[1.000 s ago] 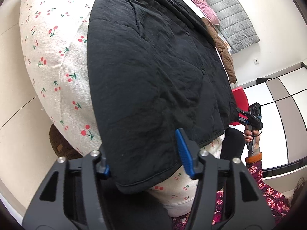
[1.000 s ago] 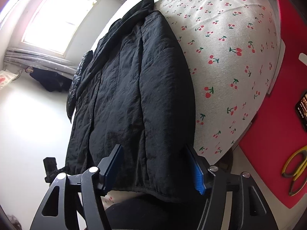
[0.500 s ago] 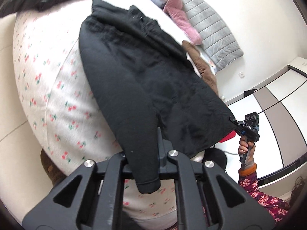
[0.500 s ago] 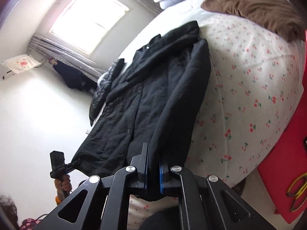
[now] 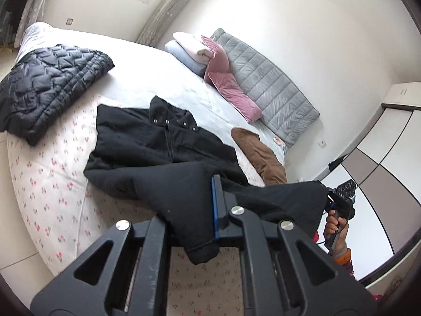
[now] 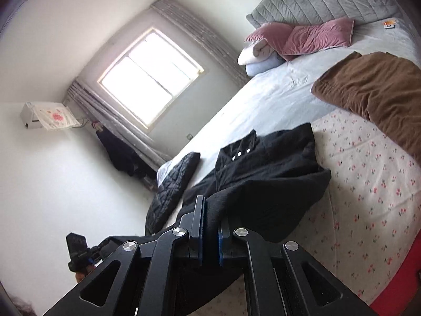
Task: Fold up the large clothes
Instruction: 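Lift the hem and fold it up toward the collar with both tools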
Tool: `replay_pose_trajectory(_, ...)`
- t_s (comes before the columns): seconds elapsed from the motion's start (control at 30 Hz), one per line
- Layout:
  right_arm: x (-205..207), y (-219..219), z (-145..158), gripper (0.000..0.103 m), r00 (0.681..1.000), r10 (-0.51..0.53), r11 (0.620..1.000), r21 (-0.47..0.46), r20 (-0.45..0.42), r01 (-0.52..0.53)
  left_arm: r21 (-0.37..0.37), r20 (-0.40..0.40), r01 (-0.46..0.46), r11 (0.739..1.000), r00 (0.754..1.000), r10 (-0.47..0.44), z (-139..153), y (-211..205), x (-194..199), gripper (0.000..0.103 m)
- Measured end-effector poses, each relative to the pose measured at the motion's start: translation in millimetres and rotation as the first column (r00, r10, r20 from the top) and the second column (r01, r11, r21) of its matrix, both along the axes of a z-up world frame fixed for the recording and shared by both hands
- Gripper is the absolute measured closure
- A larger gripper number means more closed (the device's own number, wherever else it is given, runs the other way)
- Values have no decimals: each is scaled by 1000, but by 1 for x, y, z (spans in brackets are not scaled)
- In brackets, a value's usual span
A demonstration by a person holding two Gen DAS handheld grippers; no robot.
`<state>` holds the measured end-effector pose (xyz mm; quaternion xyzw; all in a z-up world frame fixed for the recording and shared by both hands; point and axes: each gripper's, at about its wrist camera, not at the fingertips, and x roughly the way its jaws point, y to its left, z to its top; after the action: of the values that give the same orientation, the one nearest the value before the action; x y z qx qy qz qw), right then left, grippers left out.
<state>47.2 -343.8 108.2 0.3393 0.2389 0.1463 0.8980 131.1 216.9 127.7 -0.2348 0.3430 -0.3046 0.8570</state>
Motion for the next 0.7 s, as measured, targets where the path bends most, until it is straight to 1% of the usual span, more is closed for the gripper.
replay_pose_trajectory(0.07, 27, -13, 14, 96, 998, -58, 998, -5, 16, 58, 7, 23, -34, 999, 999, 33, 12, 1, 28, 93)
replay_pose_trajectory(0.13, 59, -24, 24, 96, 994, -106, 994, -9, 19, 106, 38, 42, -50, 998, 998, 48, 22, -2, 58, 93)
replay_pose_trajectory(0.23, 105, -35, 32, 96, 985, -173, 984, -31, 19, 173, 74, 63, -88, 993, 995, 83, 32, -8, 110, 93)
replay_pose_trajectory(0.37, 182, -42, 27, 97, 970, -244, 967, -76, 16, 244, 122, 84, -136, 983, 988, 126, 24, -24, 185, 92)
replay_pose_trajectory(0.47, 232, -41, 14, 97, 962, -274, 957, -103, -3, 272, 163, 63, -169, 972, 985, 161, 4, -41, 244, 92)
replay_pose_trajectory(0.57, 285, -42, -10, 97, 954, -299, 944, -154, -19, 293, 183, 47, -204, 962, 979, 199, -26, -55, 298, 92)
replay_pose_trajectory(0.7, 358, -50, -61, 97, 945, -322, 935, -175, -63, 307, 190, -5, -261, 946, 964, 267, -83, -63, 362, 92)
